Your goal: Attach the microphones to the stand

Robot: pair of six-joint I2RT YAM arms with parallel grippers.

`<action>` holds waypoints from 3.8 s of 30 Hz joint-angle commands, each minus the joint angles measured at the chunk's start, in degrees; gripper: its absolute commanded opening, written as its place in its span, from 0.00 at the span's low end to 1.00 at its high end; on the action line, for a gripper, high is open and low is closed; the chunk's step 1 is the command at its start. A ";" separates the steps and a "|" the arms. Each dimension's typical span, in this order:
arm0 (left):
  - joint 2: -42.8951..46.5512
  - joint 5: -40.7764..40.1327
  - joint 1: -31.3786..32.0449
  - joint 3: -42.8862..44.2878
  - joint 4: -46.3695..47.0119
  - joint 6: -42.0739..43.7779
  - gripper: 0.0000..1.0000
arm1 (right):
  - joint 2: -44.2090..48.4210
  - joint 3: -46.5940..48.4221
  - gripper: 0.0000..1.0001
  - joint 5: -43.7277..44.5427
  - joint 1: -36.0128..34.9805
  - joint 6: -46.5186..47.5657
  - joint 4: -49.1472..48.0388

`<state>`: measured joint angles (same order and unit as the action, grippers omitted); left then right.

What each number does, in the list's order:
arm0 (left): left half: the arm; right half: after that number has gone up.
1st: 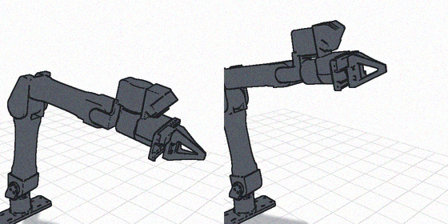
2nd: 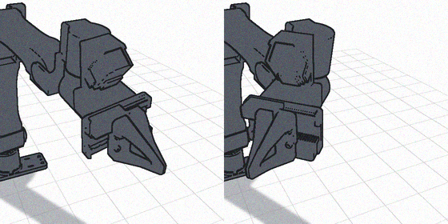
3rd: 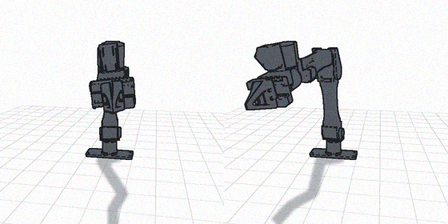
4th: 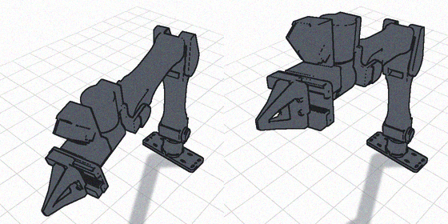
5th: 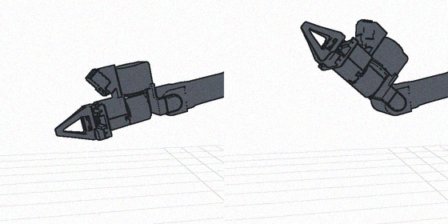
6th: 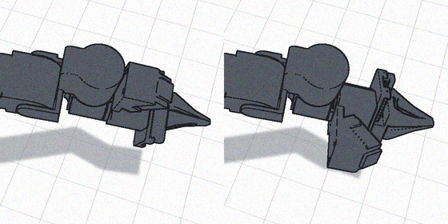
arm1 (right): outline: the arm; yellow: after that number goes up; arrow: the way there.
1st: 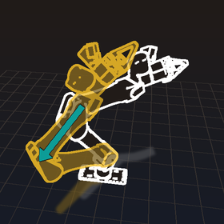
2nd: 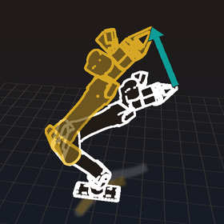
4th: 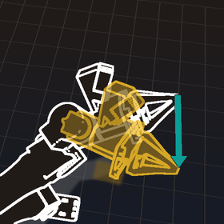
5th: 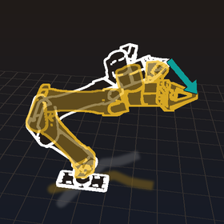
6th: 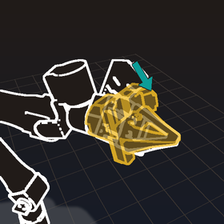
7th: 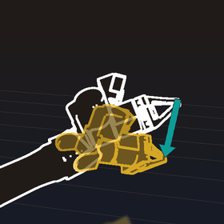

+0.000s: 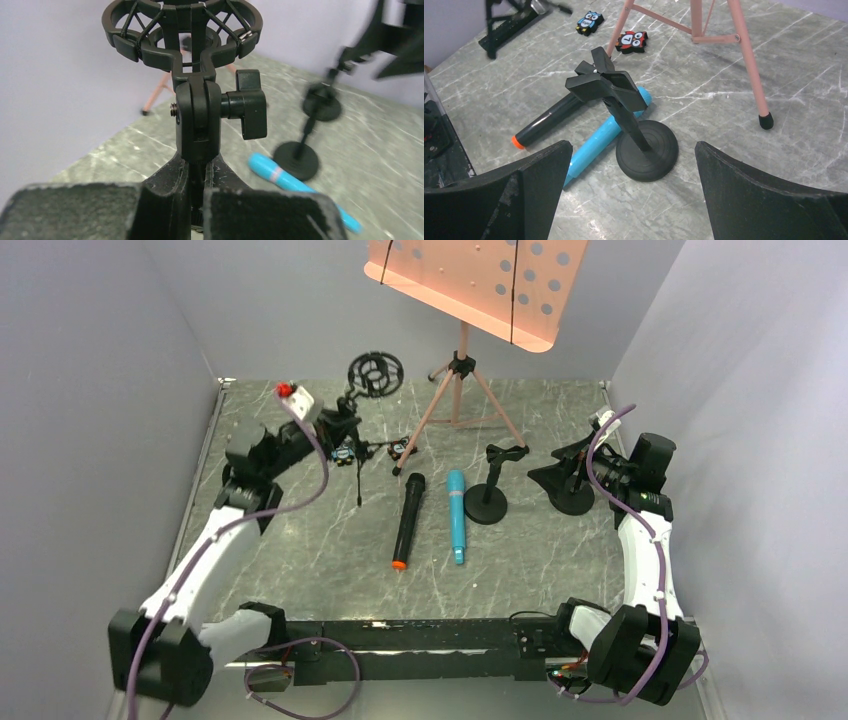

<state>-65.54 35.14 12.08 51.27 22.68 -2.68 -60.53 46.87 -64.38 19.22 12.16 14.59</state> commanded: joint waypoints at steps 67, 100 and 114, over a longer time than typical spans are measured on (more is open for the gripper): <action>43.75 -25.70 14.03 -9.09 -49.61 -5.18 0.99 | -0.76 1.91 1.00 -1.28 -0.82 2.06 -0.18; -38.85 -34.96 -23.99 30.97 -59.59 2.92 0.87 | -1.94 3.02 1.00 -3.00 -0.94 0.64 0.62; -50.06 -34.26 -24.03 34.81 -66.97 8.39 0.70 | -3.20 3.23 1.00 -2.52 -1.06 0.84 1.14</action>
<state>-113.84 1.21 -11.86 84.01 -41.87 3.90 -63.61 47.64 -65.32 18.55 12.43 16.67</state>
